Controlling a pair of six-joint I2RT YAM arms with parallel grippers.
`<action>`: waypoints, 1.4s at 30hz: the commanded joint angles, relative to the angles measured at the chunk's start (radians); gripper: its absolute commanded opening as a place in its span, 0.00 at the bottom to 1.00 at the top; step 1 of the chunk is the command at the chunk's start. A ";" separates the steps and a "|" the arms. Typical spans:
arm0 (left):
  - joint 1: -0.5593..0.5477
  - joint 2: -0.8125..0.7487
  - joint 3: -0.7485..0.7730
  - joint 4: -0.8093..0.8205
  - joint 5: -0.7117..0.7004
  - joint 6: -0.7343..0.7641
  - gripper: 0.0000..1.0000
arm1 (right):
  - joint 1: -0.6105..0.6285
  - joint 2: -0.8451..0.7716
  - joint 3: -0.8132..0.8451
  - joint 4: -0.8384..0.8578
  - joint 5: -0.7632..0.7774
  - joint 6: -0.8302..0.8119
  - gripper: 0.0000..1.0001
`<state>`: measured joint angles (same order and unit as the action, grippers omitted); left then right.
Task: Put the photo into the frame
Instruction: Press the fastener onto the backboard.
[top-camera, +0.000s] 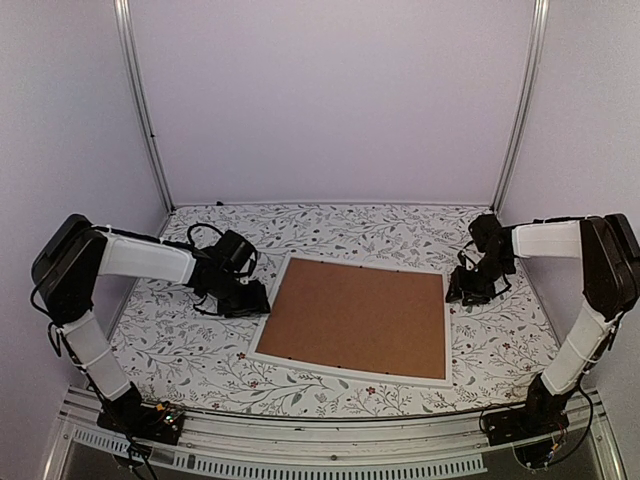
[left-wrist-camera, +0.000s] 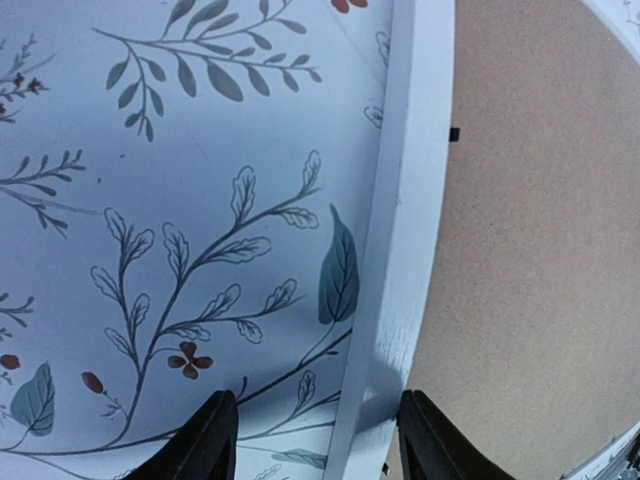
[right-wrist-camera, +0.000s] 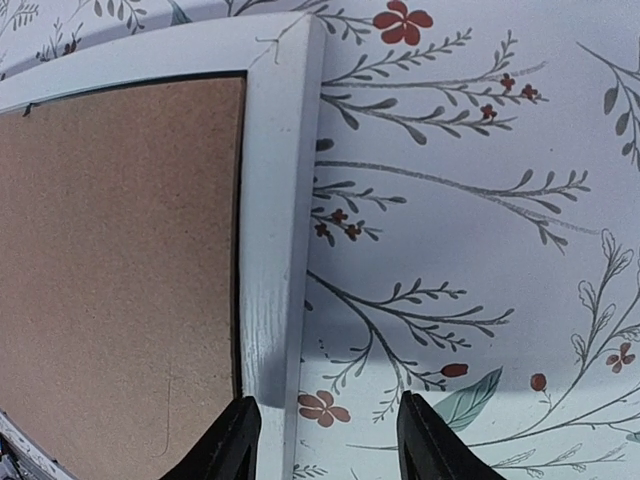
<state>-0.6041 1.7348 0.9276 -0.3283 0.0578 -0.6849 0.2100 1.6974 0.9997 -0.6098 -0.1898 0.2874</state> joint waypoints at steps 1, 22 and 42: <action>-0.005 0.030 0.007 -0.046 -0.017 0.013 0.57 | -0.004 0.017 -0.013 0.025 0.008 -0.014 0.50; -0.041 0.118 0.030 -0.025 -0.010 0.037 0.57 | 0.048 0.016 -0.035 0.096 -0.115 0.041 0.47; -0.090 0.226 0.026 0.054 0.046 0.060 0.53 | 0.118 0.071 -0.190 0.357 -0.202 0.235 0.39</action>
<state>-0.6498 1.8339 0.9981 -0.2607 -0.0193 -0.6273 0.2428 1.6886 0.8539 -0.3038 -0.3260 0.4740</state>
